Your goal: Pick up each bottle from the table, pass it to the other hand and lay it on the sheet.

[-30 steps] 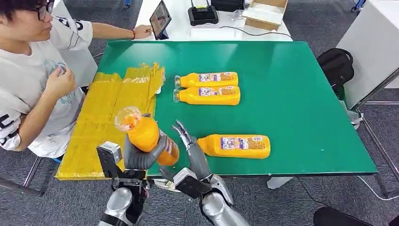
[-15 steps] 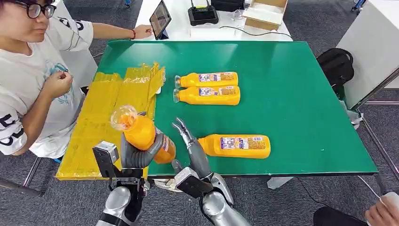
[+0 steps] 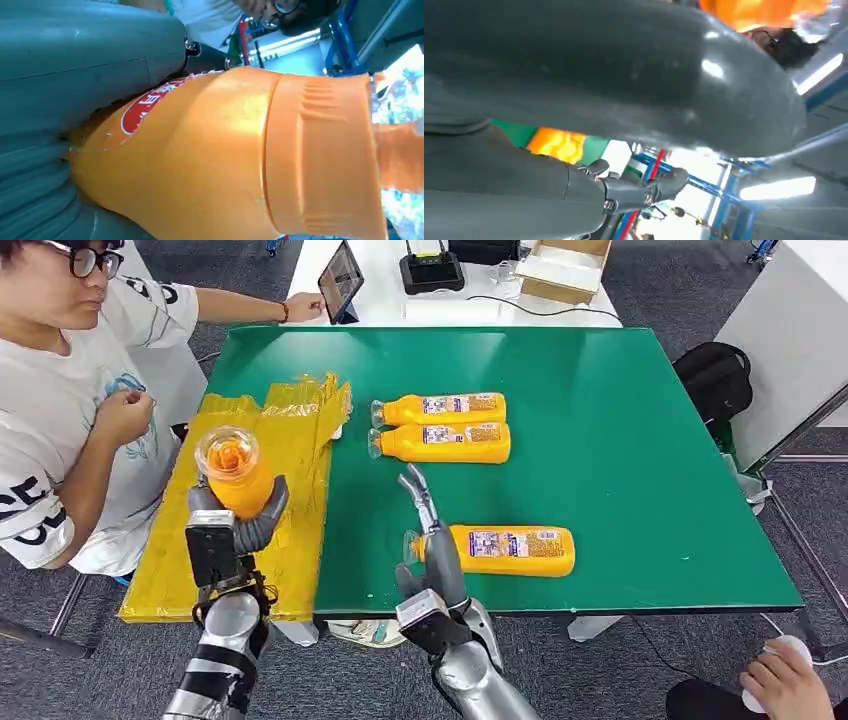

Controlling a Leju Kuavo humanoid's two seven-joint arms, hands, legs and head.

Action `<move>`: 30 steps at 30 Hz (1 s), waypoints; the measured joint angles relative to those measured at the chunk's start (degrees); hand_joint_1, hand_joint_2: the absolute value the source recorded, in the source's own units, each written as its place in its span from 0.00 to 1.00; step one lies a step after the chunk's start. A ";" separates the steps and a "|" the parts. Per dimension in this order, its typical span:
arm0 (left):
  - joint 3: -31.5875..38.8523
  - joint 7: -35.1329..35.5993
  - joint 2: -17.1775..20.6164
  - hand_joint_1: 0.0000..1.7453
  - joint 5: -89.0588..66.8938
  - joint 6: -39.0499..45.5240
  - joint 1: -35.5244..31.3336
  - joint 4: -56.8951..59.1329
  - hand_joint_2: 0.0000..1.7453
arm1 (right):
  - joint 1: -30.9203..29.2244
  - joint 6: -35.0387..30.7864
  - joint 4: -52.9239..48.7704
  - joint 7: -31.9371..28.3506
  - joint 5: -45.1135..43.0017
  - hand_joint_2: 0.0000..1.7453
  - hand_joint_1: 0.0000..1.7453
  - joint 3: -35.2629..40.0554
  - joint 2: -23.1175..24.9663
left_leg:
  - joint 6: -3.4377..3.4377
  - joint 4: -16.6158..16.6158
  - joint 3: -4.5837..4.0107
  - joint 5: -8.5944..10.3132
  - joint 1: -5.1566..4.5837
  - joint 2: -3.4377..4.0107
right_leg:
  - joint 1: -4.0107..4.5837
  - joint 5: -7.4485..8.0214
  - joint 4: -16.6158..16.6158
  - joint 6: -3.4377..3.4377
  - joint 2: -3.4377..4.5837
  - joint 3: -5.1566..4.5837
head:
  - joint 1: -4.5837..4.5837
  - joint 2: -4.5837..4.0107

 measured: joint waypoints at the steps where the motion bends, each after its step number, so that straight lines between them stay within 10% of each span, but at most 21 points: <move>1: 0.13 0.90 0.24 1.00 -2.48 1.76 -0.60 0.88 1.00 | 0.09 -0.72 -0.35 -0.99 0.07 0.00 0.00 0.00 0.00 | 0.00 0.00 -0.01 0.00 0.00 -0.01 | 0.00 0.00 0.00 0.00 0.00 0.00 | -0.02 0.00; 16: 12.15 11.50 5.99 1.00 -62.58 7.98 -12.97 24.84 1.00 | 1.69 -5.79 -8.46 -3.21 -1.27 0.00 0.00 2.08 -0.26 | -0.01 0.00 0.01 0.02 0.00 0.13 | 0.00 0.02 0.02 0.00 0.02 -0.03 | 0.00 0.00; 30: 6.51 16.33 12.90 1.00 -65.29 -3.66 -18.83 43.19 1.00 | 1.96 -4.48 -9.11 -3.23 -1.88 0.00 0.00 2.14 -0.33 | -0.01 0.00 0.00 0.02 0.00 0.13 | 0.00 0.02 0.03 0.00 0.02 -0.04 | 0.02 0.00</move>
